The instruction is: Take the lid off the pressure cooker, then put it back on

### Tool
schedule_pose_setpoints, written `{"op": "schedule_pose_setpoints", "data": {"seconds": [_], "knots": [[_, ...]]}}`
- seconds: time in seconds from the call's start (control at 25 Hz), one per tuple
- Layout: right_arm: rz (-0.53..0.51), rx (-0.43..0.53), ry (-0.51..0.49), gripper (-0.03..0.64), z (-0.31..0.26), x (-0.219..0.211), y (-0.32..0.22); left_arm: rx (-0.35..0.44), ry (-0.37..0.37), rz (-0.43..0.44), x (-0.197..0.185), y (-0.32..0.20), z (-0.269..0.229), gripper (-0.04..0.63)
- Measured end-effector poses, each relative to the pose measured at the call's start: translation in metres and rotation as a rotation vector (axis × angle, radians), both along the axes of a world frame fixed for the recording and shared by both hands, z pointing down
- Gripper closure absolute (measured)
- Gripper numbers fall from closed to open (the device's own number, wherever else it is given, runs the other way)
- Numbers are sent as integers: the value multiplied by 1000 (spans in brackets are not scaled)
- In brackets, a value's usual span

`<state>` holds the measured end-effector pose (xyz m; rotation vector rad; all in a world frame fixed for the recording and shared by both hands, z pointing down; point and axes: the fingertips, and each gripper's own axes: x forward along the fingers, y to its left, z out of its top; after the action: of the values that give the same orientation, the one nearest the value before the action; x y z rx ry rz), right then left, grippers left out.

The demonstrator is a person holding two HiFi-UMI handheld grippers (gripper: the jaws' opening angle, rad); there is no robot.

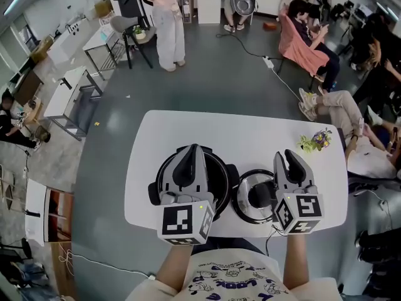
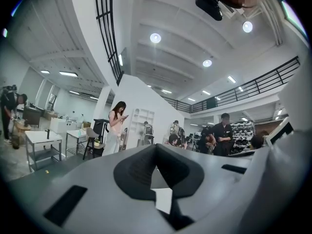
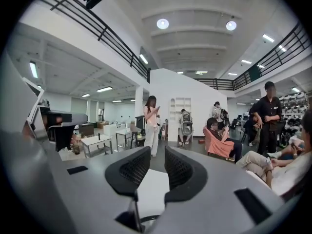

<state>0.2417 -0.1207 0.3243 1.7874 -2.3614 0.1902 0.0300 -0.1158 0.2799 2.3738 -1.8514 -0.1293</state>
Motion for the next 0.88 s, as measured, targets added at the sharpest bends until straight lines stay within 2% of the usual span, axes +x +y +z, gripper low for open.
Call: {"op": "schedule_pose_setpoints", "data": {"seconds": [0.08, 0.32, 0.52, 0.88], "knots": [[-7, -44, 7, 500, 12, 1, 2, -12, 2, 3, 0, 0, 4, 581], [-46, -211, 26, 385, 65, 6, 7, -50, 4, 19, 4, -3, 19, 581], [-70, -363, 64, 328, 120, 8, 20, -83, 5, 24, 6, -4, 35, 581], [-77, -579, 126, 304, 206, 18, 34, -140, 4, 28, 5, -12, 61, 581]]}}
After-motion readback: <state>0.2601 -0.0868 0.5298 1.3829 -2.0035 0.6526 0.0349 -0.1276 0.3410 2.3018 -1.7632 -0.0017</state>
